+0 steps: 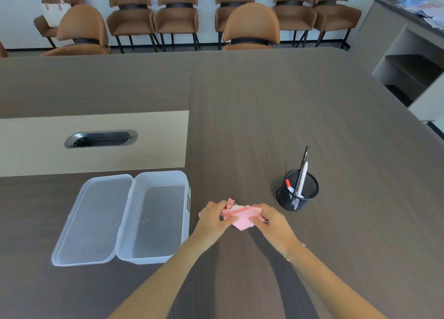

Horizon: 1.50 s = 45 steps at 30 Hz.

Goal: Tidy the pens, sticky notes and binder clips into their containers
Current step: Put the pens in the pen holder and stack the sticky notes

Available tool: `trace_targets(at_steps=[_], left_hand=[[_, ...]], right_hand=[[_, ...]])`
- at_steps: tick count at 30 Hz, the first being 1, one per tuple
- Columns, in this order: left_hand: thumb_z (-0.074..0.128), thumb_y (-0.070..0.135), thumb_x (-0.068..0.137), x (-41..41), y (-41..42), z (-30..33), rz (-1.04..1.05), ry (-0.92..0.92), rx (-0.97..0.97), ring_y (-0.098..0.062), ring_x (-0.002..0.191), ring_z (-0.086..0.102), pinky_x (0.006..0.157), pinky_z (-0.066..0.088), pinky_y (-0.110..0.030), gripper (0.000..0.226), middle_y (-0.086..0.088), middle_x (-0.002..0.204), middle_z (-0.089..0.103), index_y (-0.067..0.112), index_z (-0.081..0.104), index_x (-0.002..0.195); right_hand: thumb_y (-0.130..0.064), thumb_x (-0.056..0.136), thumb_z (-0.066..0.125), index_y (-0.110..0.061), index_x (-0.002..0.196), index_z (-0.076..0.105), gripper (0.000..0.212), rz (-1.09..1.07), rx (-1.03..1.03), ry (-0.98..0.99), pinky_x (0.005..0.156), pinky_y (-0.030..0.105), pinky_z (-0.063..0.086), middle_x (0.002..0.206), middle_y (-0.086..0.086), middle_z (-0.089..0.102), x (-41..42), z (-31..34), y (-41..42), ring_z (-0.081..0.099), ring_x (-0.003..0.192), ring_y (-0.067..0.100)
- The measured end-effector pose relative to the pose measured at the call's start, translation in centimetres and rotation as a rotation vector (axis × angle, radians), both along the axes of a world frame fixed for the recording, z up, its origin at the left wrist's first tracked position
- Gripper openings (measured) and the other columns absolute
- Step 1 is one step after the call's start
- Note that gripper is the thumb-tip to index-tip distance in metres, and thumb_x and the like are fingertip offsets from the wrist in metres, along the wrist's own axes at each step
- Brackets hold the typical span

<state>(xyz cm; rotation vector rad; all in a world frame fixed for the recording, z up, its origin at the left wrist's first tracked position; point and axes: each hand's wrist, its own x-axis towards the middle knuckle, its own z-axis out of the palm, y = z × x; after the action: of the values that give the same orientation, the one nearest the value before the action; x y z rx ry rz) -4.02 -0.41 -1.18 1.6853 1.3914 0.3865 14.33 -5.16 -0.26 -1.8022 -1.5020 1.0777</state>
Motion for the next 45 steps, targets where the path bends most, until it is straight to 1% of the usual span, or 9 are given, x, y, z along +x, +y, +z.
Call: trace_targets(at_steps=[5, 11, 18, 24, 32, 35, 38, 42, 45], left_hand=[[0.058, 0.031, 0.089, -0.1, -1.5, -1.6, -0.059, 0.049, -0.023, -0.009, 0.092, 0.055, 0.074, 0.041, -0.015, 0.032, 0.003, 0.105, 0.064, 0.023, 0.058, 0.119], [0.066, 0.023, 0.085, -0.7, -1.8, -1.8, -0.027, 0.056, -0.004, -0.003, 0.075, 0.058, 0.061, 0.043, -0.003, 0.034, 0.007, 0.100, 0.063, 0.019, 0.058, 0.118], [0.072, 0.029, 0.079, -1.1, -1.8, -1.9, -0.027, -0.023, -0.057, -0.005, 0.098, 0.058, 0.072, 0.044, -0.004, 0.044, 0.003, 0.114, 0.066, 0.018, 0.059, 0.119], [0.070, 0.022, 0.081, 0.0, -2.2, -2.1, 0.063, -0.122, -0.073, -0.008, 0.090, 0.060, 0.066, 0.046, -0.001, 0.037, 0.010, 0.099, 0.063, 0.014, 0.060, 0.116], [0.070, 0.024, 0.081, -0.8, -2.0, -2.8, 0.198, -0.191, -0.122, -0.012, 0.095, 0.065, 0.074, 0.049, -0.012, 0.030, 0.000, 0.104, 0.071, 0.013, 0.065, 0.109], [0.069, 0.021, 0.082, -1.0, -1.7, -2.3, 0.164, -0.156, -0.084, -0.007, 0.080, 0.061, 0.067, 0.045, -0.002, 0.023, 0.007, 0.085, 0.067, 0.011, 0.068, 0.103], [0.067, 0.019, 0.084, -1.1, -1.4, -2.4, 0.113, -0.136, -0.072, -0.003, 0.074, 0.057, 0.064, 0.042, 0.003, 0.023, 0.009, 0.083, 0.063, 0.011, 0.067, 0.105], [0.064, 0.021, 0.086, -1.1, -1.8, -2.9, 0.101, -0.117, -0.092, -0.007, 0.080, 0.057, 0.064, 0.044, -0.006, 0.024, 0.010, 0.086, 0.062, 0.012, 0.066, 0.108], [0.063, 0.023, 0.087, -1.0, -2.1, -3.1, 0.096, -0.144, -0.110, -0.009, 0.085, 0.059, 0.070, 0.044, -0.010, 0.026, 0.006, 0.092, 0.066, 0.013, 0.065, 0.111]], right_hand=[[-0.031, 0.092, 0.054, -0.026, 0.113, 0.061, 0.022, 0.098, 0.033, -0.328, 0.075, 0.024, 0.034, 0.094, 0.003, 0.059, 0.2, -2.1, -1.1, 0.051, 0.093, 0.022], [-0.029, 0.083, 0.068, -0.029, 0.110, 0.065, 0.028, 0.063, 0.062, -0.243, 0.076, 0.024, 0.044, 0.099, -0.016, 0.061, -0.3, -1.4, -1.2, 0.047, 0.086, 0.010], [-0.013, 0.083, 0.068, -0.020, 0.109, 0.064, 0.027, 0.073, -0.048, -0.085, 0.062, 0.002, 0.043, 0.100, -0.004, 0.067, -0.5, -2.0, -2.0, 0.057, 0.069, 0.007], [-0.015, 0.088, 0.061, -0.006, 0.104, 0.063, 0.018, 0.039, -0.074, -0.080, 0.076, 0.033, 0.050, 0.093, 0.015, 0.068, -1.8, -2.5, -2.2, 0.061, 0.081, 0.028], [-0.012, 0.093, 0.052, -0.014, 0.113, 0.059, 0.020, -0.015, -0.064, -0.027, 0.068, 0.007, 0.045, 0.094, 0.001, 0.064, -2.5, -2.8, -3.0, 0.059, 0.080, 0.012], [-0.014, 0.092, 0.056, -0.022, 0.112, 0.054, 0.022, -0.066, -0.005, -0.004, 0.065, 0.008, 0.045, 0.087, -0.011, 0.059, -2.9, -2.2, -2.6, 0.058, 0.077, 0.012], [-0.012, 0.090, 0.059, -0.024, 0.104, 0.056, 0.018, -0.094, 0.024, 0.014, 0.067, 0.013, 0.045, 0.090, 0.001, 0.064, -3.0, -2.1, -2.2, 0.060, 0.080, 0.017], [-0.013, 0.084, 0.067, -0.020, 0.110, 0.061, 0.028, -0.128, -0.003, 0.008, 0.063, 0.003, 0.045, 0.096, -0.007, 0.058, -3.0, -2.6, -2.3, 0.056, 0.069, 0.011], [-0.012, 0.087, 0.063, -0.015, 0.113, 0.061, 0.026, -0.146, -0.004, 0.009, 0.066, 0.010, 0.048, 0.095, -0.002, 0.060, -2.9, -2.8, -2.5, 0.059, 0.076, 0.013]])
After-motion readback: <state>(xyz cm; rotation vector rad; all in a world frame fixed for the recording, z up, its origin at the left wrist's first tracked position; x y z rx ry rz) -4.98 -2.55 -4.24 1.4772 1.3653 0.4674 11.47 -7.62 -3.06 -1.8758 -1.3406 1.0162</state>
